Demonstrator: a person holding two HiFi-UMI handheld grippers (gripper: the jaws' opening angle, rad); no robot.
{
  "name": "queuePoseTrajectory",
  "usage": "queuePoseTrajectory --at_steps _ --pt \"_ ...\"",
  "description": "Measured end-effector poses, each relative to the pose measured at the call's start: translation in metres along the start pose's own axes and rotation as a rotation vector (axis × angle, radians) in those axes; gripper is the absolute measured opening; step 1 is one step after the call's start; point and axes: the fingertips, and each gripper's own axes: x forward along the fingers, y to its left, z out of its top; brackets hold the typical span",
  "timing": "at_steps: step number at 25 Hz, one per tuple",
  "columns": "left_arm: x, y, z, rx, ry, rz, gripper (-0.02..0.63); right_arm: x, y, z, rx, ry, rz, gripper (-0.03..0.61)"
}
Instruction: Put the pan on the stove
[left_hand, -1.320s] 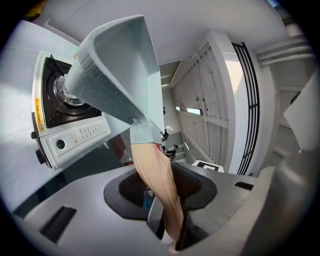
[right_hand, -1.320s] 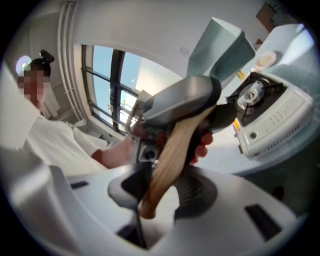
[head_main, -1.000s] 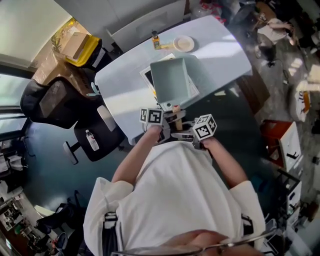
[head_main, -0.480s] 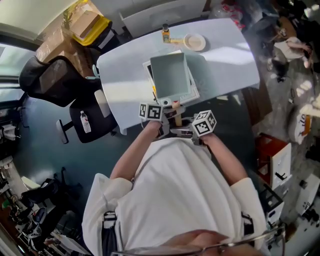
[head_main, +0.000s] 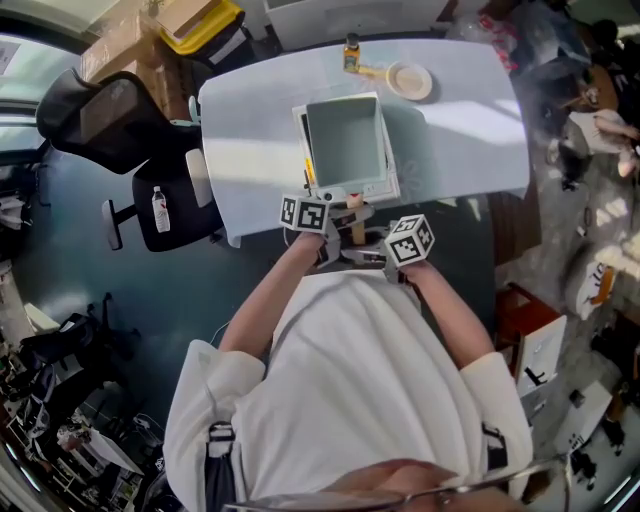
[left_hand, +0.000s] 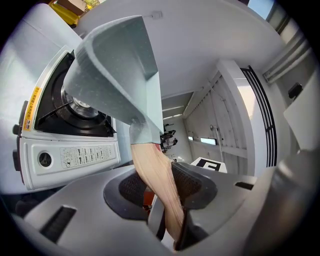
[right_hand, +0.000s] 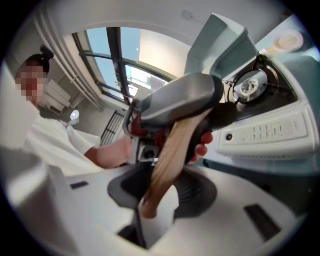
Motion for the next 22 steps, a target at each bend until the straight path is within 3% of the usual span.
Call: queuePoseTrajectory --at_steps 22 --pt "0.029 0.070 -0.001 -0.071 -0.033 -0.005 0.173 0.000 -0.069 -0.017 0.062 0.059 0.011 0.149"
